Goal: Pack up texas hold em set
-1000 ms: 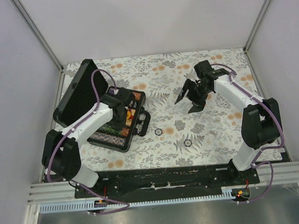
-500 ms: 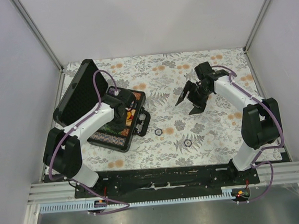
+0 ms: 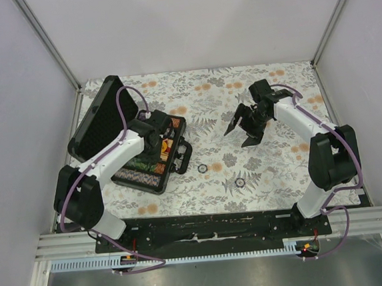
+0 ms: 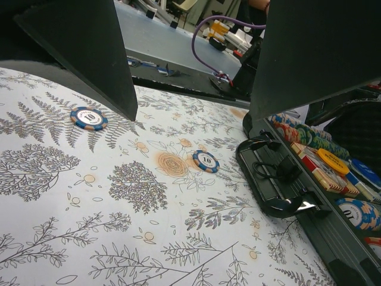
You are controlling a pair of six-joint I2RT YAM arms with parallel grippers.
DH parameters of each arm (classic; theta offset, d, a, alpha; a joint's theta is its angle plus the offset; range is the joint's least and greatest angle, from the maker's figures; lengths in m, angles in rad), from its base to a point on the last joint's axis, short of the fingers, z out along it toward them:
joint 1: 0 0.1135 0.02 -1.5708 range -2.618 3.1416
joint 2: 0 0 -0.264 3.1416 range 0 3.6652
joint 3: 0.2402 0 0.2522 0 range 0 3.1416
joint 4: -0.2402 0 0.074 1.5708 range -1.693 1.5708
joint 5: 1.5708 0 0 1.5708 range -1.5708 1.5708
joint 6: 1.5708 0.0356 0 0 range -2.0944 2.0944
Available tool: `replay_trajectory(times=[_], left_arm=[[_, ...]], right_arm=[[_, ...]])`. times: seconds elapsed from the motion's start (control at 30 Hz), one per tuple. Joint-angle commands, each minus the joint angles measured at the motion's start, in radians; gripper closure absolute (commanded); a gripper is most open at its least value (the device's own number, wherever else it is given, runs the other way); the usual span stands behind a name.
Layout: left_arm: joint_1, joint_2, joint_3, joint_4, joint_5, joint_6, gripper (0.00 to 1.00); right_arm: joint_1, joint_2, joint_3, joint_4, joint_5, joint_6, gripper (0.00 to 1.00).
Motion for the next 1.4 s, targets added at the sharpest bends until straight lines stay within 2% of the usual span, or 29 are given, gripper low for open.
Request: replay_trajectory(times=[0.0, 0.3, 0.53, 0.8, 0.97, 1.07, 1.17, 1.27, 1.37], left_arm=[[0.003, -0.006, 0.026, -0.001, -0.017, 0.003, 0.80], [0.003, 0.023, 0.003, 0.013, -0.042, -0.007, 0.80], [0.006, 0.052, -0.017, 0.025, -0.037, -0.010, 0.95], [0.006, 0.045, 0.017, 0.016, -0.036, -0.011, 0.98], [0.006, 0.003, 0.070, 0.002, 0.006, 0.007, 0.92], [0.006, -0.010, 0.084, -0.004, 0.024, 0.010, 0.77], [0.005, -0.015, 0.069, 0.006, 0.024, 0.016, 0.66], [0.006, -0.001, 0.052, 0.016, 0.038, 0.024, 0.66], [0.006, 0.014, 0.034, 0.028, 0.049, 0.026, 0.73]], right_arm=[[-0.009, -0.005, -0.002, 0.014, -0.013, -0.013, 0.16], [-0.013, 0.000, -0.005, 0.015, -0.018, -0.021, 0.16], [-0.018, 0.001, -0.002, 0.014, -0.021, -0.022, 0.16], [-0.023, 0.000, 0.001, 0.014, -0.024, -0.024, 0.16], [-0.026, 0.003, 0.004, 0.014, -0.025, -0.022, 0.16], [-0.024, 0.006, 0.007, 0.014, -0.024, -0.022, 0.16], [-0.026, 0.007, 0.009, 0.014, -0.027, -0.022, 0.16], [-0.026, 0.012, 0.012, 0.014, -0.028, -0.022, 0.16], [-0.024, 0.013, 0.012, 0.015, -0.028, -0.022, 0.16]])
